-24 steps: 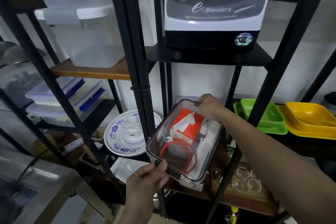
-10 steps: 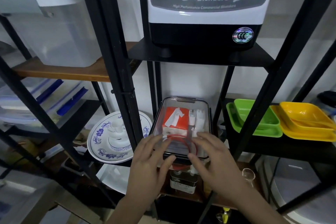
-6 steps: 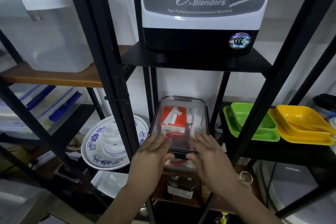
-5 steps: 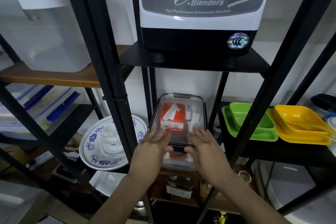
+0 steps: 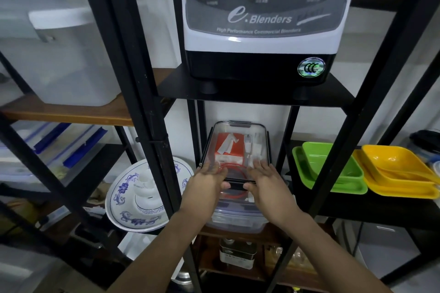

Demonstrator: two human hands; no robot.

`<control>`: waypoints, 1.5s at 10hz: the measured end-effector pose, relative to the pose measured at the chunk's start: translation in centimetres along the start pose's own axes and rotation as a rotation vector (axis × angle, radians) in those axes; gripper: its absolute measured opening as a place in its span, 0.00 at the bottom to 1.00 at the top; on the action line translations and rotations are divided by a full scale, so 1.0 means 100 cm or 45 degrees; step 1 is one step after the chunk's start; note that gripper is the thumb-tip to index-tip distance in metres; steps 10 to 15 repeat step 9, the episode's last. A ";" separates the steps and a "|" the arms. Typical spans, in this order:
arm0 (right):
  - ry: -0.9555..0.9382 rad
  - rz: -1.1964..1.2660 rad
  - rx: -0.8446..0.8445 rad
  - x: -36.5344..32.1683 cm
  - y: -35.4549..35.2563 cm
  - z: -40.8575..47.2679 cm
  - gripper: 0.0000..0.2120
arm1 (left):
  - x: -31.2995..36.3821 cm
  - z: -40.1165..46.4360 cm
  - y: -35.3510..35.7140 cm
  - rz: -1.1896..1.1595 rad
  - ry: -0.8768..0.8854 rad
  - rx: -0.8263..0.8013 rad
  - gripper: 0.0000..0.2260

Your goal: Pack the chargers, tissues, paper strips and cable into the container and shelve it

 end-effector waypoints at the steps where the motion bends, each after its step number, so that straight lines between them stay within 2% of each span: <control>1: 0.010 -0.008 0.008 0.000 0.001 0.000 0.25 | 0.000 0.001 0.002 0.055 0.014 0.023 0.21; 4: 0.006 -0.206 -0.053 -0.009 -0.005 0.006 0.17 | 0.005 0.005 -0.010 0.328 0.093 0.006 0.13; 5: 0.069 -0.122 0.020 -0.017 -0.014 -0.001 0.09 | 0.003 0.002 -0.013 0.298 0.145 0.052 0.11; 6: 0.124 -0.089 0.135 -0.027 -0.027 -0.009 0.06 | 0.003 -0.001 -0.021 0.239 0.207 0.133 0.12; 7: 0.083 -0.120 0.210 -0.034 -0.042 -0.023 0.06 | 0.012 -0.013 -0.038 0.109 0.264 0.240 0.12; 8: -0.002 -0.139 0.340 -0.045 -0.064 -0.040 0.09 | 0.022 -0.032 -0.068 -0.122 0.344 0.473 0.08; 9: -0.111 -0.150 0.594 -0.053 -0.102 -0.063 0.14 | 0.035 -0.061 -0.105 -0.222 0.484 0.697 0.12; 15: -0.111 -0.150 0.594 -0.053 -0.102 -0.063 0.14 | 0.035 -0.061 -0.105 -0.222 0.484 0.697 0.12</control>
Point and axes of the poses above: each hand's wrist, its own z-axis towards the middle knuckle, its own y-axis out of the palm, x = y × z, the point moved 2 cm from there along z, towards the middle knuckle, and after that the axes turned 8 degrees about -z, right-handed, at the moved point
